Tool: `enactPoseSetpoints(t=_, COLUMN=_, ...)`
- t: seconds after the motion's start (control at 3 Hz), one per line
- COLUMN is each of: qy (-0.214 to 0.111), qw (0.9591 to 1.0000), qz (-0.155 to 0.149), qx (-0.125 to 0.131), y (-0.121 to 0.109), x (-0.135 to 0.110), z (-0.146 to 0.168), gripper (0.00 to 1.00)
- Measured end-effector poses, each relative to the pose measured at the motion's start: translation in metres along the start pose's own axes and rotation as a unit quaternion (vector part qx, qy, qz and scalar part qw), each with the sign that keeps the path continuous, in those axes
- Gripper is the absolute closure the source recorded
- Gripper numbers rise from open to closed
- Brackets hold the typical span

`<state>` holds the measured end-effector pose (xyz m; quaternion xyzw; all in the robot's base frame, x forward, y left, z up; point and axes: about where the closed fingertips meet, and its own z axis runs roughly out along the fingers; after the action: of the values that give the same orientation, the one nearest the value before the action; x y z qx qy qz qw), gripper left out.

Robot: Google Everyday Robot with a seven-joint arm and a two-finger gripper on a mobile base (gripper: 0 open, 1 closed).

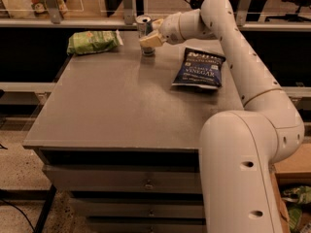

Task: Move redbull can near green jalapeno chip bag

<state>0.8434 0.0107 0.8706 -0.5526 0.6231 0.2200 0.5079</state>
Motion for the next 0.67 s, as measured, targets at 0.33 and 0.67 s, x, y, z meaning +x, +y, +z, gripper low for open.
enactPoseSetpoints(t=0.33, qy=0.000, qw=1.0000, qz=0.000, qx=0.000, y=-0.0001, x=-0.0003, z=-0.0001, gripper=0.36)
enactPoseSetpoints(t=0.67, qy=0.000, qw=1.0000, qz=0.001, qx=-0.003, y=0.0017, x=0.0000, z=0.0041, gripper=0.13)
